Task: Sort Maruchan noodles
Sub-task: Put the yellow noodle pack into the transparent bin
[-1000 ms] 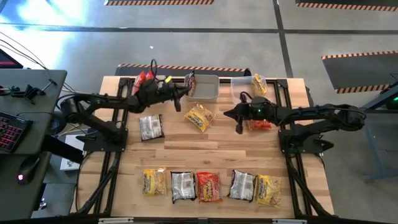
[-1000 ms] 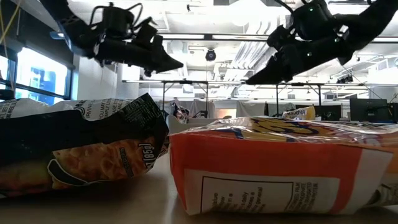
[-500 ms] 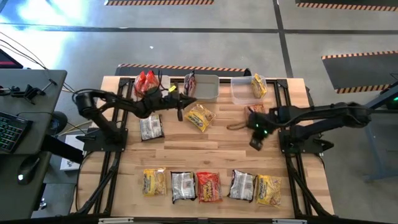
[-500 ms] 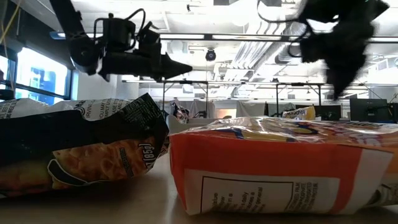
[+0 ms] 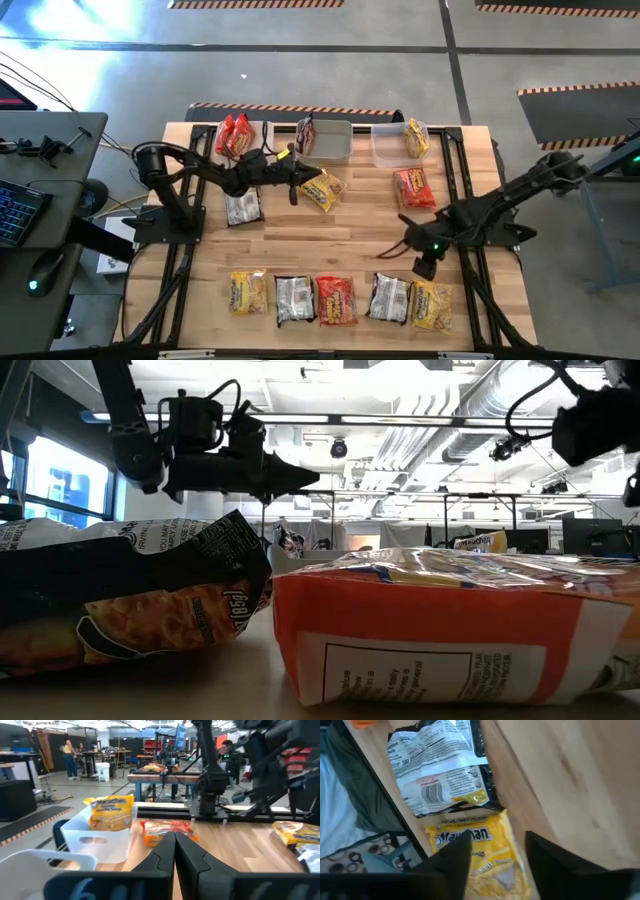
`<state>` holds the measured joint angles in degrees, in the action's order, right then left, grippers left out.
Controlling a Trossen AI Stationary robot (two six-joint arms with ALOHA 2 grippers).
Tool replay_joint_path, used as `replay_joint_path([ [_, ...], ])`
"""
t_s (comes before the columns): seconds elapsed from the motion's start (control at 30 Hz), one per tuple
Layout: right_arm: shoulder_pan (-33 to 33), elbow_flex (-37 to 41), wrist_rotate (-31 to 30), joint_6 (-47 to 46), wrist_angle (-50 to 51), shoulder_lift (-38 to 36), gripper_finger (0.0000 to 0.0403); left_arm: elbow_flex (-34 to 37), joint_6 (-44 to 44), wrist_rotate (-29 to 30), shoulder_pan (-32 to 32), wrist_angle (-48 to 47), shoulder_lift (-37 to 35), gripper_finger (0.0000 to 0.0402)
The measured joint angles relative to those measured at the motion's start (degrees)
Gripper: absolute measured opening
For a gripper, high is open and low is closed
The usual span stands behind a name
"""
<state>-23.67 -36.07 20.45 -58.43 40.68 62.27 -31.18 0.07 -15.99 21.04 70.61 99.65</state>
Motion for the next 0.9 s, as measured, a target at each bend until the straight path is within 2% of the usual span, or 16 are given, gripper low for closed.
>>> replay_joint_path([
  [0.17, -5.6, 3.0, 0.2, -4.5, -8.9, 3.8, 0.0238, 0.0, 0.0, 0.0, -1.7, -0.4, 0.0, 0.0000],
  [0.33, -9.8, 3.4, -0.3, -2.0, -11.9, 9.4, 0.0245, 0.0, 0.0, 0.0, -3.3, -0.5, 0.0, 0.0000],
  [0.53, -11.0, 3.4, -0.3, 1.5, -18.4, 15.3, 0.0245, 0.0, 0.0, 0.0, -4.5, -1.0, 0.0, 0.0000],
  [0.73, -11.0, 3.4, 0.8, 1.1, -23.0, 19.0, 0.0224, 0.0, 0.0, -0.6, -4.7, -2.4, 0.0, 0.0000],
  [0.9, -11.0, 3.4, 1.6, 0.9, -23.2, 19.9, 0.0165, 0.0, 0.0, -2.0, -4.7, -2.3, 0.0, 0.0000],
])
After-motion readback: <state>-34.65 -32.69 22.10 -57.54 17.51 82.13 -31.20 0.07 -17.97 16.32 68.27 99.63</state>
